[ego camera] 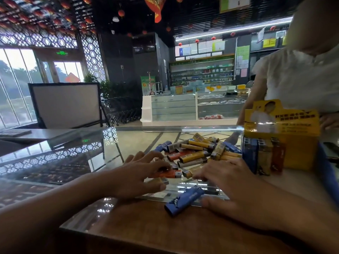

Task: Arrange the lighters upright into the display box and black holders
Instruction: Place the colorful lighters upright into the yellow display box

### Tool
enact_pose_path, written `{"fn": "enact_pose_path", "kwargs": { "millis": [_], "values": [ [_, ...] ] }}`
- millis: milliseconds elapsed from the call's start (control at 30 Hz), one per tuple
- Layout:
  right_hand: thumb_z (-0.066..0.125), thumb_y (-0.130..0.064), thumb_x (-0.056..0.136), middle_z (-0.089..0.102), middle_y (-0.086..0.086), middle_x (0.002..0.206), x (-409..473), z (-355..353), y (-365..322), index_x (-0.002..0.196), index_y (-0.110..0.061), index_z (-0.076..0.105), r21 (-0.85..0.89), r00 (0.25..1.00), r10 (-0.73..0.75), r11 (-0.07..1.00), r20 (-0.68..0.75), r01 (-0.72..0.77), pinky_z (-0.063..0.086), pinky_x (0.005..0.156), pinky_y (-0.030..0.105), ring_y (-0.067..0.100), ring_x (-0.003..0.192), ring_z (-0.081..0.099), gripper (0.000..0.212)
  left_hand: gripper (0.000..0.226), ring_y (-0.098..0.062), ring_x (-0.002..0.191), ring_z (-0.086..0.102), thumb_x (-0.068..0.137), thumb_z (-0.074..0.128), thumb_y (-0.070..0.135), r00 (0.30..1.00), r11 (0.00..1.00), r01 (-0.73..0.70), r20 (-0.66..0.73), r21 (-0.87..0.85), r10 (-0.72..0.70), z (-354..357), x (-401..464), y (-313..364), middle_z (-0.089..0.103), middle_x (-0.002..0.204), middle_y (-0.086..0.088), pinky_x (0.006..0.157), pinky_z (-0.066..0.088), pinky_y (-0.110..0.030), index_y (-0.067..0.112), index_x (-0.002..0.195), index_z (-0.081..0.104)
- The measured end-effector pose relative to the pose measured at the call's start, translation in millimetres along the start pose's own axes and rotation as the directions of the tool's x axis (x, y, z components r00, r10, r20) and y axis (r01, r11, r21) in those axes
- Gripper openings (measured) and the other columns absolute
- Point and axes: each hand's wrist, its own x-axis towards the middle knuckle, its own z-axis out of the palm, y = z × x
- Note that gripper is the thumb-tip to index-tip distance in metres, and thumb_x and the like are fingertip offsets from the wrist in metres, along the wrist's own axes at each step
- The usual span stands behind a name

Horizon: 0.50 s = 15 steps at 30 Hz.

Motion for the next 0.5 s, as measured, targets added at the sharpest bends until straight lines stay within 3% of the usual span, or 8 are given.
{"fn": "enact_pose_path", "kwargs": {
  "millis": [167, 267, 500],
  "values": [
    [0.036, -0.072, 0.092, 0.035, -0.034, 0.118, 0.0, -0.7, 0.3, 0.124, -0.054, 0.035, 0.007, 1.0, -0.018, 1.0, -0.001, 0.018, 0.019, 0.107, 0.029, -0.018, 0.108, 0.026, 0.037, 0.063, -0.002, 0.126, 0.028, 0.087, 0.028, 0.071, 0.983, 0.998, -0.068, -0.17, -0.003, 0.066, 6.6, -0.5, 15.0, 0.028, 0.141, 0.018, 0.109, 0.037, -0.035, 0.036, 0.138, 0.04],
    [0.036, -0.07, 0.092, 0.037, -0.031, 0.114, -0.3, -2.1, 0.4, 0.116, -0.051, 0.04, 0.008, 0.999, -0.033, 0.999, -0.001, 0.033, 0.023, 0.103, 0.027, -0.017, 0.106, 0.029, 0.03, 0.051, 0.003, 0.12, 0.031, 0.091, 0.028, 0.064, 0.961, 0.994, -0.109, -0.255, -0.001, 0.105, 12.1, -7.2, 23.1, 0.031, 0.135, 0.019, 0.105, 0.039, -0.029, 0.034, 0.131, 0.044],
    [0.036, -0.069, 0.093, 0.049, -0.028, 0.118, -1.4, -3.3, -2.5, 0.119, -0.045, 0.049, 0.021, 0.997, -0.078, 0.997, -0.013, 0.079, 0.031, 0.101, 0.028, -0.009, 0.108, 0.037, 0.037, 0.037, 0.006, 0.127, 0.033, 0.097, 0.045, 0.052, 0.937, 0.967, -0.254, -0.241, 0.025, 0.252, 8.6, -25.1, 27.0, 0.034, 0.135, 0.023, 0.105, 0.037, -0.019, 0.035, 0.13, 0.048]
  ]
}}
